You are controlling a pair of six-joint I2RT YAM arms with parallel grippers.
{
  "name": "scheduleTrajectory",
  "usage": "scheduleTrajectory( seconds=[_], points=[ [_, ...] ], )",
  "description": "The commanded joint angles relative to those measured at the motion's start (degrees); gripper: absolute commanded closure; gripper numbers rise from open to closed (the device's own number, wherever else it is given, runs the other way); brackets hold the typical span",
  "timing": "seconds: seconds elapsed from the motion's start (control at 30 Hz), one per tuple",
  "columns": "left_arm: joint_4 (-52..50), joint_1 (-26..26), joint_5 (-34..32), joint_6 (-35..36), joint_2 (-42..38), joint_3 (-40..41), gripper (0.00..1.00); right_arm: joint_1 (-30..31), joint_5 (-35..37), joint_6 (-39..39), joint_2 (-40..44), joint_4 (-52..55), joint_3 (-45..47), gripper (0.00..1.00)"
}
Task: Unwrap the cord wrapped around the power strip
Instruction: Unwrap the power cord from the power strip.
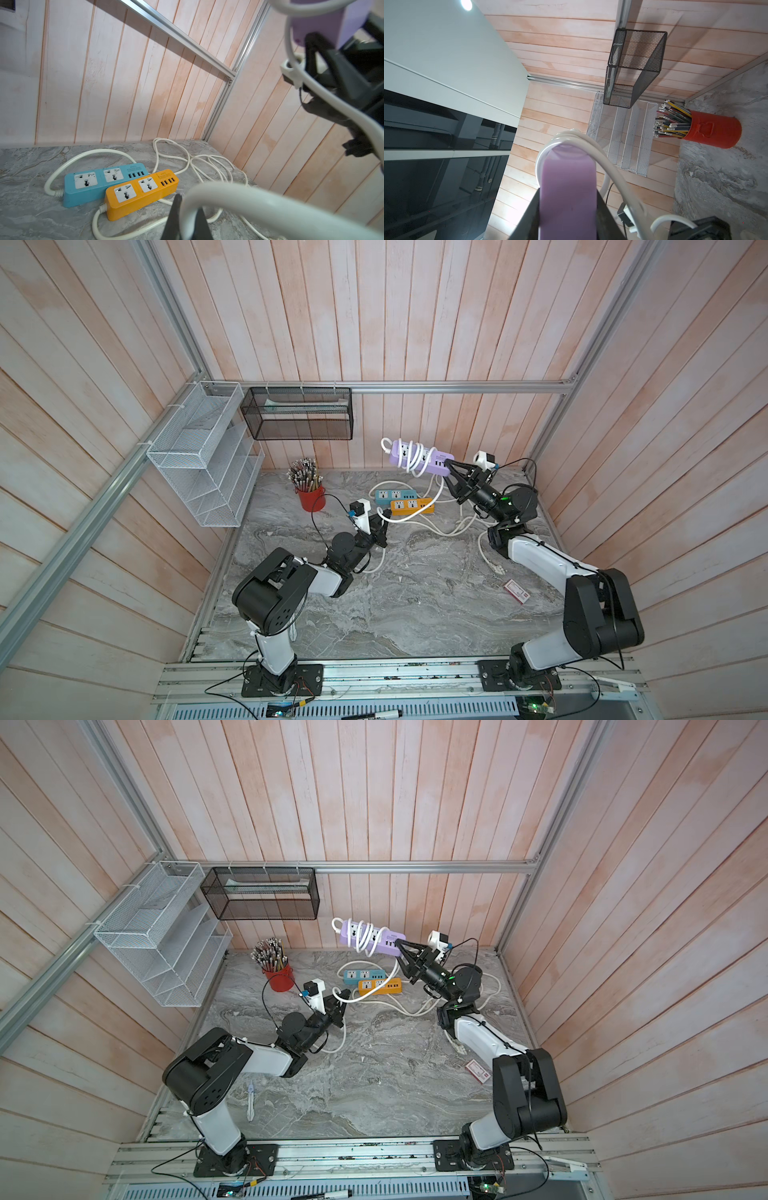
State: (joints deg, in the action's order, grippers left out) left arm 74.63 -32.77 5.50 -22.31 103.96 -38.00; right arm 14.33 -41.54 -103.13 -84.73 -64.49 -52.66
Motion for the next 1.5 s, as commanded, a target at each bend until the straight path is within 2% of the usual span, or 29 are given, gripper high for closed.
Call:
scheduleTrajectory(
  seconds=[0.0,0.3,0.57,0.93,1.13,1.47],
  points=[
    [0.53,1.92,0.10,-0.44,2.27,-2.96,1.00,0.25,-2.73,-0.28,4.20,-0.53,-1.04,0.77],
    [-4.64,7.55,3.57,0.11,7.27,-14.60,1.00,0.53,-8.31,4.65,11.60,10.28,2.17,0.76],
    [-10.97,11.86,6.55,2.09,7.91,-25.89,1.00,0.33,-13.37,11.01,15.50,20.66,6.42,0.76],
    [-17.39,14.91,9.87,5.01,8.01,-36.68,1.00,0.69,-15.63,25.03,16.55,37.30,9.16,0.77],
    [-18.75,15.28,10.72,5.71,7.19,-39.24,1.00,0.79,-14.90,33.58,15.72,48.05,8.97,0.77],
    [-15.84,15.23,11.98,2.50,0.19,-31.94,1.00,-0.61,-11.13,38.75,10.53,48.80,11.90,0.77]
  ],
)
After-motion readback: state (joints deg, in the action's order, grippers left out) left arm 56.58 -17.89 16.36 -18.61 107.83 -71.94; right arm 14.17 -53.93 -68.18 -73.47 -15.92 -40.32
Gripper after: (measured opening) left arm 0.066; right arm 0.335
